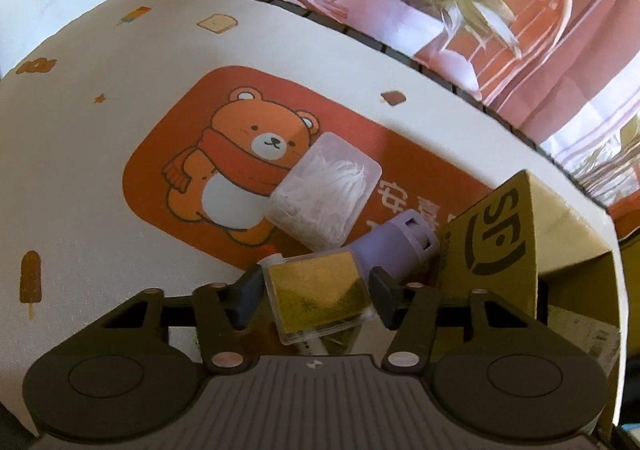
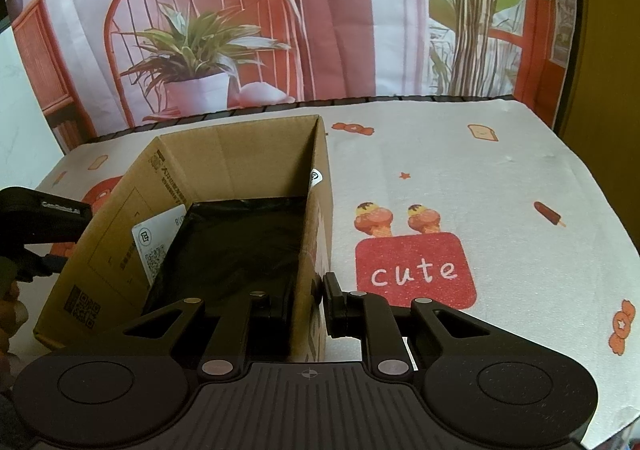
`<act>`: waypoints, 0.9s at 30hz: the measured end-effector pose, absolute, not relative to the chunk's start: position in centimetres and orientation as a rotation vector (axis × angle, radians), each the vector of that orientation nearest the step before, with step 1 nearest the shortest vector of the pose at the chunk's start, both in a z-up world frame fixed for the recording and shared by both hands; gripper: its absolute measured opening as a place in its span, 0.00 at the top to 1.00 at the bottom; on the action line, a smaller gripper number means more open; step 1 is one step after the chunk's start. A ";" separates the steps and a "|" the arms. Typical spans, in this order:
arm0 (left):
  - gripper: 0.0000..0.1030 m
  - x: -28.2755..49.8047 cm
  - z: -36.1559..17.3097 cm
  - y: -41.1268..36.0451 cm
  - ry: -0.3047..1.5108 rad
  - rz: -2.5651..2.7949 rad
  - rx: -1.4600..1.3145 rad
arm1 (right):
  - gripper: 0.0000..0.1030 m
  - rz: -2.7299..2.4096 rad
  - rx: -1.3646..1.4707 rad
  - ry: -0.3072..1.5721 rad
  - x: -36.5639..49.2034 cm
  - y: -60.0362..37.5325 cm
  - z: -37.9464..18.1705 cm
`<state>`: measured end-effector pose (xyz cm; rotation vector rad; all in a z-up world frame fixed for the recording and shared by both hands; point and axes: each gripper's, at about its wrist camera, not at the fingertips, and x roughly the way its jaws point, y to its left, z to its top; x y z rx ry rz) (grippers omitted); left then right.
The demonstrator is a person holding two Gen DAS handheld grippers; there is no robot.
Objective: Organize rigid objects
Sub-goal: 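Grasp the yellow card in its clear case with the left gripper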
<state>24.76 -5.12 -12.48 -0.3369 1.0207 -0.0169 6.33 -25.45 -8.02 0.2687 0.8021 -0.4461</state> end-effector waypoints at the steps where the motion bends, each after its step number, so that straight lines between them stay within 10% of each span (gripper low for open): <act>1: 0.68 24.5 -12.2 -4.8 0.996 -0.019 -0.346 | 0.84 -0.446 0.269 0.803 6.3 -25.5 -8.0; 10: 0.75 24.3 -12.5 -3.8 1.020 -0.060 -0.414 | 0.84 -0.446 0.270 0.803 6.3 -25.5 -8.1; 15: 0.44 24.4 -12.4 -4.4 1.019 -0.060 -0.420 | 0.84 -0.443 0.271 0.801 6.2 -25.4 -8.1; 27: 0.30 25.3 -12.6 -7.1 1.048 -0.023 -0.265 | 0.84 -0.446 0.272 0.803 6.2 -25.4 -8.2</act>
